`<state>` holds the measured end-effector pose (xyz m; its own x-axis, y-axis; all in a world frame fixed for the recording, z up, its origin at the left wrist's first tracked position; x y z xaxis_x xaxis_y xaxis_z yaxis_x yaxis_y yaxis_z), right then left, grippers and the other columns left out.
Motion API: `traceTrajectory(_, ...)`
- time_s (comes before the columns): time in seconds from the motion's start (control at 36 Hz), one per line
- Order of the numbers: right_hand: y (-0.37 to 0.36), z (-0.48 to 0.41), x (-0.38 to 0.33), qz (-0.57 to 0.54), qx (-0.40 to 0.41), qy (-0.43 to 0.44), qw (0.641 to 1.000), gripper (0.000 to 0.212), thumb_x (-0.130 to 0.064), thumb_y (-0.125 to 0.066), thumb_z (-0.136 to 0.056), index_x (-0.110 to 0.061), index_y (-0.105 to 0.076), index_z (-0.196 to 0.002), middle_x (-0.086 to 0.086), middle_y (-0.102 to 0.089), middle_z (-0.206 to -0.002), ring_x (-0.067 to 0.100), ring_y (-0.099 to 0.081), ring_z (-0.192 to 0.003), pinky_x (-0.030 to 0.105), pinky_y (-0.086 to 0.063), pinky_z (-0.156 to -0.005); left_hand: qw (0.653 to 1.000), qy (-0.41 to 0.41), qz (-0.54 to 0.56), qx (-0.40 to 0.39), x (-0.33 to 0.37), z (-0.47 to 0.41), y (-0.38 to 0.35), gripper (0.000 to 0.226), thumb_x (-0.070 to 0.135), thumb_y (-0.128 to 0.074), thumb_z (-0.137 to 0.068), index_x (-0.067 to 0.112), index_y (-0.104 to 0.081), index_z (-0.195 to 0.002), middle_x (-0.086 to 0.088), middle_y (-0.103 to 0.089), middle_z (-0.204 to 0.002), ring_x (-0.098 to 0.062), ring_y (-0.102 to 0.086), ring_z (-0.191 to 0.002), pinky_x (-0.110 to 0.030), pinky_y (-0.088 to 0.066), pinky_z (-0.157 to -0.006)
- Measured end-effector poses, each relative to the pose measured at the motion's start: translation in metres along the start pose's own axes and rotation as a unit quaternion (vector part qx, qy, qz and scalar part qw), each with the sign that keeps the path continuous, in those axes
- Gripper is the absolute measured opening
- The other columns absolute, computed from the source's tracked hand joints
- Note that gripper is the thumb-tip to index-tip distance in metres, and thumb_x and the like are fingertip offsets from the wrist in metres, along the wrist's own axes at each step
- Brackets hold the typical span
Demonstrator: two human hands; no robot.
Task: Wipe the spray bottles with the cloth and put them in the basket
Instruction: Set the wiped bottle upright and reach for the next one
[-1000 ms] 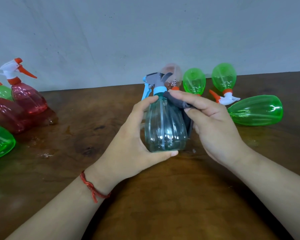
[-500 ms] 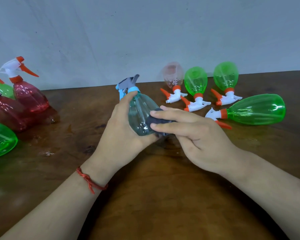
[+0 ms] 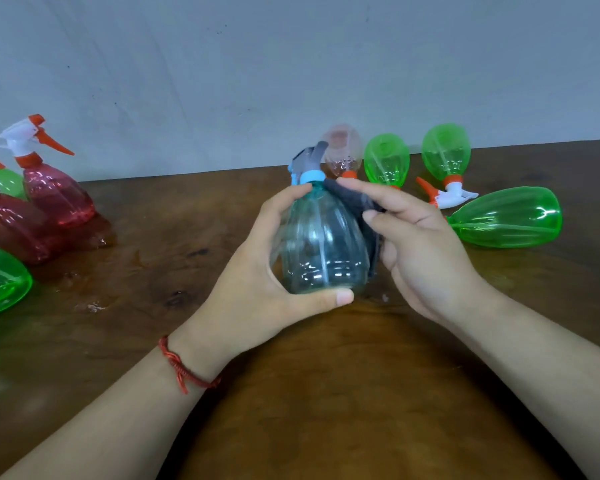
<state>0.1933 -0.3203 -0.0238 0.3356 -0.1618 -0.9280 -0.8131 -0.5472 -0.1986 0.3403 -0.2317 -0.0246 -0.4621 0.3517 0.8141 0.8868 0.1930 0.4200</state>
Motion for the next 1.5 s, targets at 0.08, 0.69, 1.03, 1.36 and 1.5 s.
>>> traceTrajectory(0.08, -0.001, 0.001, 0.002, -0.05, 0.012, -0.018, 0.999, 0.045, 0.011, -0.039, -0.105, -0.013, -0.071, -0.126, 0.004, -0.074, -0.131, 0.017, -0.065, -0.13, 0.034, -0.048, -0.113, 1.0, -0.001, 0.015, -0.016, 0.0, 0.0, 0.0, 0.111, 0.012, -0.097, -0.074, 0.024, -0.032, -0.162, 0.019, -0.049, -0.155, -0.012, -0.053, -0.145, -0.03, -0.049, -0.116)
traceTrajectory(0.69, -0.033, 0.023, -0.006, 0.357, -0.099, 0.187, 0.91, 0.05, 0.013, -0.048, -0.104, -0.017, -0.07, -0.138, -0.008, -0.056, -0.154, 0.008, -0.045, -0.149, 0.038, -0.04, -0.123, 0.985, 0.067, 0.084, 0.132, -0.031, -0.008, 0.023, 0.107, 0.01, -0.098, -0.073, 0.03, -0.034, -0.156, 0.0, -0.064, -0.141, -0.02, -0.071, -0.125, -0.042, -0.059, -0.105)
traceTrajectory(1.03, -0.015, 0.01, -0.007, 0.253, -0.036, 0.095, 0.962, 0.05, 0.009, -0.044, -0.107, -0.022, -0.07, -0.136, -0.015, -0.062, -0.147, -0.002, -0.048, -0.143, 0.02, -0.035, -0.12, 0.924, 0.182, 0.325, 0.085, -0.03, -0.01, 0.013, 0.054, 0.037, -0.069, -0.099, 0.039, -0.054, -0.15, 0.001, -0.068, -0.145, -0.023, -0.066, -0.134, -0.05, -0.054, -0.109)
traceTrajectory(1.36, -0.054, 0.036, -0.015, 0.451, -0.183, 0.268, 0.831, 0.048, 0.01, -0.046, -0.104, -0.014, -0.07, -0.138, -0.004, -0.054, -0.156, 0.018, -0.032, -0.158, 0.035, -0.034, -0.126, 0.917, 0.208, 0.3, 0.159, -0.037, -0.008, 0.03, 0.041, 0.037, -0.071, -0.101, 0.037, -0.062, -0.141, -0.005, -0.072, -0.136, -0.021, -0.075, -0.116, -0.035, -0.06, -0.084)
traceTrajectory(1.5, -0.058, 0.04, -0.012, 0.509, -0.249, 0.31, 0.764, 0.053, 0.012, -0.047, -0.1, -0.014, -0.066, -0.142, -0.004, -0.052, -0.159, 0.021, -0.025, -0.16, 0.047, -0.042, -0.121, 0.918, 0.209, 0.298, 0.159, -0.034, -0.007, 0.031, 0.042, 0.037, -0.072, -0.1, 0.036, -0.063, -0.141, -0.006, -0.071, -0.137, -0.018, -0.076, -0.113, -0.032, -0.062, -0.082)
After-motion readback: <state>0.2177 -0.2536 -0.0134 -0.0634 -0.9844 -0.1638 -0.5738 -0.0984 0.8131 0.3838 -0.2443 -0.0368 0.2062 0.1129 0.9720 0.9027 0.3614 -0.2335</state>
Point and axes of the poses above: each hand's wrist, its own z-axis away from the middle knuckle, its own y-axis out of the back of the hand, x = y × z, the point moved 8 cm from there along -z, towards the middle knuckle
